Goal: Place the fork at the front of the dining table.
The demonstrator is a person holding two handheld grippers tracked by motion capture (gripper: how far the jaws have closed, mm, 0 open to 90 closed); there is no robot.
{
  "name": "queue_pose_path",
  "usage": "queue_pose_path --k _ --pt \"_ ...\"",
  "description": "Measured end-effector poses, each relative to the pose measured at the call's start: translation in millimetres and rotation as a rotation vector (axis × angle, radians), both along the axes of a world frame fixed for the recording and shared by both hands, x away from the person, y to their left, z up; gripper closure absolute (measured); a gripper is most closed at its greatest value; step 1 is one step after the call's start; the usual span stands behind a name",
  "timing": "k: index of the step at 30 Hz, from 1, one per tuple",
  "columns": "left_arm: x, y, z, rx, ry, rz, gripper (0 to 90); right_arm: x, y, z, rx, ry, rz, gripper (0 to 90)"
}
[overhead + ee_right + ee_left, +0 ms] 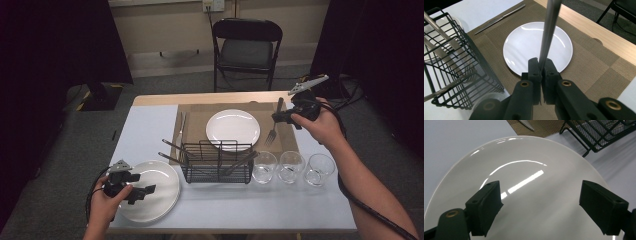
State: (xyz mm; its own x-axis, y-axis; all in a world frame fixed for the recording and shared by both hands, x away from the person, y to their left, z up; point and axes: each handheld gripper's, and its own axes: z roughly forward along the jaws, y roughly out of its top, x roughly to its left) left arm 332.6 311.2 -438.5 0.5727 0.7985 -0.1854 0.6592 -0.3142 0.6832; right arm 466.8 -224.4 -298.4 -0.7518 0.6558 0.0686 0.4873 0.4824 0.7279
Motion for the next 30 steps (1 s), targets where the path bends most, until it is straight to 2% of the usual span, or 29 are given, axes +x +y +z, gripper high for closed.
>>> queue_pose_path --k 5,9,18,30 --pt "-0.3 0.7 0.4 0.015 0.011 0.006 17.0 2.9 -0.7 -4.2 -0.001 -0.001 0.001 86.9" --pt "-0.7 0.8 1.0 0.003 0.01 0.014 16.9 5.4 -0.7 -7.0 -0.005 0.001 -0.001 87.0" --pt "-0.5 2.5 1.4 0.022 0.005 0.01 17.0 7.7 -0.9 -13.0 -0.013 0.002 -0.006 86.9" --pt "-0.5 3.1 0.6 0.025 0.009 0.011 17.0 8.1 -8.5 -20.8 -0.018 0.008 -0.023 87.0"
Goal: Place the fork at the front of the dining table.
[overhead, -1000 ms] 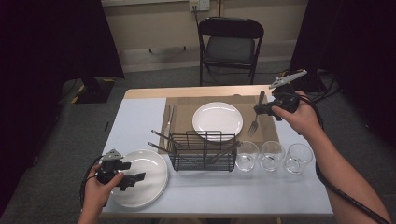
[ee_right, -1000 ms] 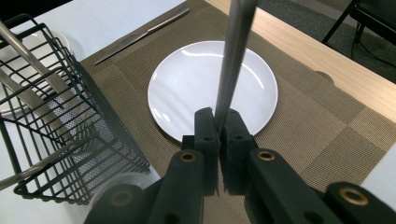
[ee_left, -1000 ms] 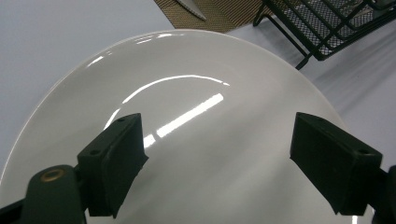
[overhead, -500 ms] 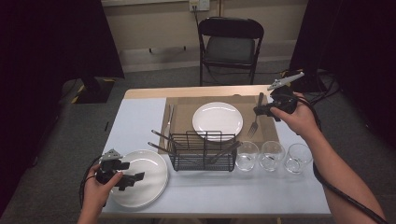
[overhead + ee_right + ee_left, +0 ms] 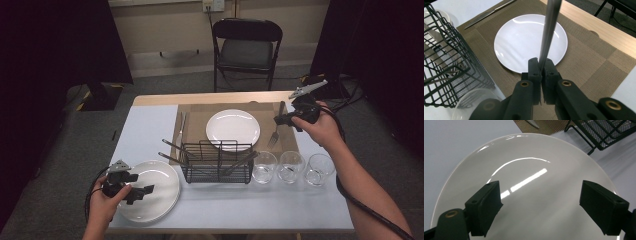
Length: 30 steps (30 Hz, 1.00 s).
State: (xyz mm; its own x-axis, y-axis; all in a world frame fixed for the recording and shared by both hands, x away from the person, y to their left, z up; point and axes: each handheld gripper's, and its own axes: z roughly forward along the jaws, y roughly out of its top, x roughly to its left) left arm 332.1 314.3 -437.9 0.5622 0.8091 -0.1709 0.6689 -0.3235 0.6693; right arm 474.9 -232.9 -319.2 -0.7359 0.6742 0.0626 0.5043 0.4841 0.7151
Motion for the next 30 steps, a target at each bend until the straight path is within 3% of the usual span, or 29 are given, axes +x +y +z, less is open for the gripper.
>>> queue_pose_path --k 30 --pt "0.3 0.4 -0.6 0.012 0.005 0.001 17.0 -0.7 -12.1 -26.1 -0.016 0.02 -0.018 86.9"
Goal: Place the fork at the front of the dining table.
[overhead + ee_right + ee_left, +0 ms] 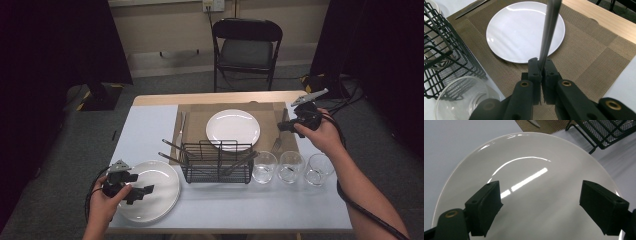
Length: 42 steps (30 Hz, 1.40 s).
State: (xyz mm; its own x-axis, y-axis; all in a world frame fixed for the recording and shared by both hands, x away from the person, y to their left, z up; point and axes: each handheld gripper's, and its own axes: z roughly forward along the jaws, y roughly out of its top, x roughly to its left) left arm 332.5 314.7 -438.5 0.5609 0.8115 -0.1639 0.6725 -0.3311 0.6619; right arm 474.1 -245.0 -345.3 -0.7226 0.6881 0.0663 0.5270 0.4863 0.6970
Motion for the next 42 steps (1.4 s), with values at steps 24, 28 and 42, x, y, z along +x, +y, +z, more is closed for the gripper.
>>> queue_pose_path --k 24,28,42 --pt "0.0 -1.7 -1.5 -0.011 0.002 0.008 17.0 -2.5 -12.9 -15.0 -0.016 0.01 -0.023 86.9" --pt "0.4 -1.6 -2.0 -0.005 0.006 -0.002 17.0 -3.0 -14.1 -17.2 -0.022 0.017 -0.021 86.9" --pt "0.4 -2.0 -1.6 0.0 0.004 -0.003 17.0 -3.1 -14.6 -21.5 -0.001 0.009 -0.038 86.5"
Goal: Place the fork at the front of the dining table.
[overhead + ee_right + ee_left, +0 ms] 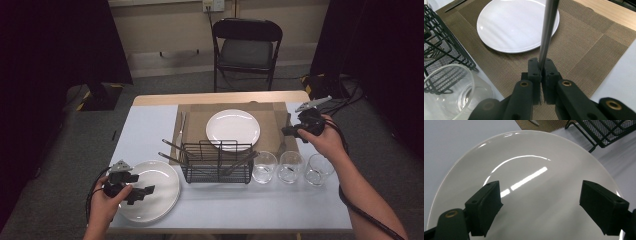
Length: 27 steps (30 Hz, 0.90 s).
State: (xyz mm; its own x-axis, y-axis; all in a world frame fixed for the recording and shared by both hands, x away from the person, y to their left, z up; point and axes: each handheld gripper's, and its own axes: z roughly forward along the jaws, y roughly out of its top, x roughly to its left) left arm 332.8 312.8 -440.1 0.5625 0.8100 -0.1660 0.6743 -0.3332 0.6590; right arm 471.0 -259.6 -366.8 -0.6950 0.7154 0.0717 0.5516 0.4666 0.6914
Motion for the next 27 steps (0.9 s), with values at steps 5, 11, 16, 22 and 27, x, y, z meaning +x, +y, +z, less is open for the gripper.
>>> queue_pose_path --k 5,11,16,22,27 --pt "0.2 -0.4 -0.4 0.005 0.001 -0.003 17.0 0.1 0.3 -2.9 0.011 -0.002 -0.002 86.1" --pt "0.0 -1.4 -0.3 0.001 0.001 -0.001 17.0 0.9 2.0 -10.5 0.013 -0.003 -0.004 86.1" --pt "0.0 -1.8 -0.4 0.0 0.002 -0.004 17.0 2.0 3.3 -15.6 0.016 0.01 -0.006 85.8" --pt "0.0 -1.4 -0.9 0.003 0.004 -0.002 17.0 4.4 6.7 -22.8 0.002 0.018 -0.003 85.6" --pt "0.1 -1.6 -1.2 0.003 0.002 0.001 17.0 5.7 6.5 -24.4 0.005 0.023 -0.013 86.0"
